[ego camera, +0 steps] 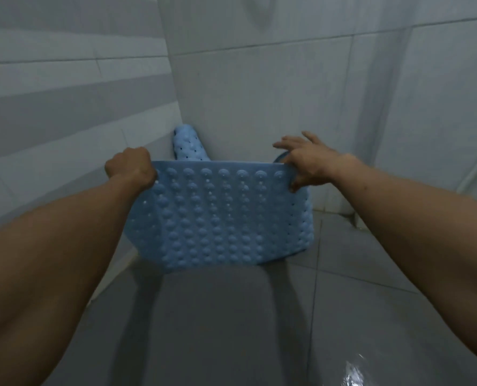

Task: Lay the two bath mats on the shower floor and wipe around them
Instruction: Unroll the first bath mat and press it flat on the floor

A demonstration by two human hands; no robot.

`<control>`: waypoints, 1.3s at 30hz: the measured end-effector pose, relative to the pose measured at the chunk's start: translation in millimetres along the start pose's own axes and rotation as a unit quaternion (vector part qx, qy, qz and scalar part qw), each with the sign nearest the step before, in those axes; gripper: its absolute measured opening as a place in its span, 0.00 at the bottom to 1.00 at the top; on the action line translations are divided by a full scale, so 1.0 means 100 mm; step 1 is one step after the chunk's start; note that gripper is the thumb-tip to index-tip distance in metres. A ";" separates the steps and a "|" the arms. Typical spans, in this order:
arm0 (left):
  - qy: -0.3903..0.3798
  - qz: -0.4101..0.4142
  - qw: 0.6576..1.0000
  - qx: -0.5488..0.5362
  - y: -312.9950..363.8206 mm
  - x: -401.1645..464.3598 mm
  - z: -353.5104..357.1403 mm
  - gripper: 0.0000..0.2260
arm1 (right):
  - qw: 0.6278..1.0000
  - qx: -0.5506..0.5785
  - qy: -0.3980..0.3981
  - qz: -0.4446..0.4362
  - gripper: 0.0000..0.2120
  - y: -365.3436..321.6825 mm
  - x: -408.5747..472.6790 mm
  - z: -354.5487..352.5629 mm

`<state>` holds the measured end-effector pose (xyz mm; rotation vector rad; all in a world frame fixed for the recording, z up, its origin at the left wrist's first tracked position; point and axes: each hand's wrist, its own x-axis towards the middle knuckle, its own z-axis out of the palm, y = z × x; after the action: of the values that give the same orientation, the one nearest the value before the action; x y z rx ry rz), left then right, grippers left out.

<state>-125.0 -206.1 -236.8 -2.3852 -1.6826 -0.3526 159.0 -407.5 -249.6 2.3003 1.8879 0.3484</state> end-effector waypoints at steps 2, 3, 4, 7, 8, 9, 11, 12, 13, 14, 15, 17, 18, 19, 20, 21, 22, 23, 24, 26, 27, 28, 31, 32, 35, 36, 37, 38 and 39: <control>0.006 0.004 1.000 -0.012 0.01 -0.04 0.04 0.16 | 1.000 0.007 0.022 0.010 0.26 -0.01 -0.10 0.05; 0.007 0.006 1.000 -0.014 -0.01 -0.03 0.09 0.15 | 0.999 0.004 0.033 0.026 0.23 -0.03 -0.13 0.07; 0.007 0.003 1.000 -0.016 -0.01 -0.01 0.12 0.16 | 0.998 -0.004 0.048 0.051 0.23 -0.06 -0.15 0.08; -0.001 -0.011 1.000 -0.022 0.00 0.05 0.09 0.19 | 0.993 -0.044 0.039 0.103 0.32 -0.03 -0.18 0.04; 0.001 -0.015 0.999 -0.033 0.01 0.07 0.06 0.19 | 0.993 -0.064 0.016 0.098 0.34 0.02 -0.19 0.01; 0.004 -0.019 0.999 -0.044 0.02 0.08 0.04 0.19 | 0.992 -0.078 -0.010 0.095 0.33 0.09 -0.21 -0.02; 0.005 -0.028 0.998 -0.064 0.03 0.07 0.06 0.18 | 0.988 -0.094 -0.054 0.107 0.29 0.19 -0.24 -0.08; 0.004 -0.030 0.997 -0.066 0.03 0.05 0.09 0.18 | 0.987 -0.102 -0.061 0.112 0.27 0.22 -0.28 -0.09; 0.003 -0.032 0.997 -0.063 0.02 0.03 0.11 0.18 | 0.986 -0.106 -0.056 0.115 0.26 0.24 -0.31 -0.09; 0.006 -0.031 0.998 -0.059 0.02 0.01 0.12 0.18 | 0.987 -0.096 -0.038 0.119 0.25 0.26 -0.36 -0.07; 0.011 -0.029 0.998 -0.056 0.02 0.01 0.11 0.17 | 0.989 -0.061 -0.016 0.132 0.25 0.29 -0.43 -0.05; 0.023 -0.024 0.998 -0.060 0.01 0.03 0.07 0.17 | 0.986 0.037 0.015 0.164 0.26 0.36 -0.58 -0.02; 0.026 -0.013 0.997 -0.066 0.01 0.05 0.05 0.18 | 0.981 0.070 0.023 0.177 0.26 0.40 -0.65 0.00; 0.027 0.005 0.997 -0.072 0.02 0.06 0.03 0.17 | 0.978 0.087 0.029 0.186 0.26 0.44 -0.72 0.01; 0.027 0.031 0.996 -0.076 0.05 0.06 0.01 0.17 | 0.976 0.097 0.031 0.194 0.26 0.47 -0.78 0.01; 0.024 0.062 0.995 -0.079 0.09 0.06 -0.02 0.16 | 0.973 0.107 0.031 0.203 0.26 0.50 -0.84 0.00; 0.018 0.094 0.992 -0.081 0.15 0.06 -0.05 0.15 | 0.969 0.119 0.030 0.214 0.26 0.54 -0.90 -0.01; 0.007 0.124 0.989 -0.083 0.22 0.07 -0.10 0.13 | 0.965 0.131 0.028 0.225 0.25 0.57 -0.94 -0.02; -0.006 0.155 0.985 -0.081 0.29 0.07 -0.16 0.13 | 0.961 0.139 0.026 0.236 0.24 0.61 -0.98 -0.05; -0.028 0.215 0.973 -0.074 0.46 0.09 -0.29 0.12 | 0.957 0.129 0.007 0.259 0.25 0.69 -1.02 -0.11; -0.037 0.242 0.967 -0.068 0.55 0.08 -0.34 0.11 | 0.957 0.117 -0.011 0.267 0.27 0.72 -1.04 -0.14; -0.048 0.266 0.961 -0.059 0.66 0.06 -0.37 0.11 | 0.955 0.107 -0.035 0.274 0.29 0.75 -1.07 -0.16; -0.113 0.325 0.939 -0.013 0.97 -0.06 -0.37 0.10 | 0.946 0.099 -0.120 0.284 0.31 0.79 -1.23 -0.15; -0.141 0.335 0.932 0.000 1.04 -0.11 -0.33 0.09 | 0.942 0.102 -0.148 0.284 0.31 0.79 -1.30 -0.12; -0.212 0.356 0.910 0.021 1.18 -0.20 0.00 0.07 | 0.927 0.114 -0.218 0.282 0.31 0.77 -1.54 0.20; -0.229 0.359 0.905 0.024 1.20 -0.23 0.16 0.08 | 0.922 0.117 -0.236 0.283 0.32 0.76 -1.63 0.38; -0.244 0.362 0.899 0.026 1.23 -0.26 0.32 0.10 | 0.919 0.119 -0.249 0.281 0.34 0.75 -1.71 0.57; -0.256 0.364 0.895 0.030 1.25 -0.28 0.48 0.11 | 0.916 0.119 -0.260 0.281 0.36 0.74 -1.78 0.77; -0.266 0.368 0.891 0.034 1.26 -0.30 0.63 0.12 | 0.914 0.120 -0.268 0.279 0.37 0.73 -1.84 0.96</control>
<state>-10.6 -256.1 -309.7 -2.9856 -0.7525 0.5140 220.2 -598.8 -338.7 2.6897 1.0437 -0.4531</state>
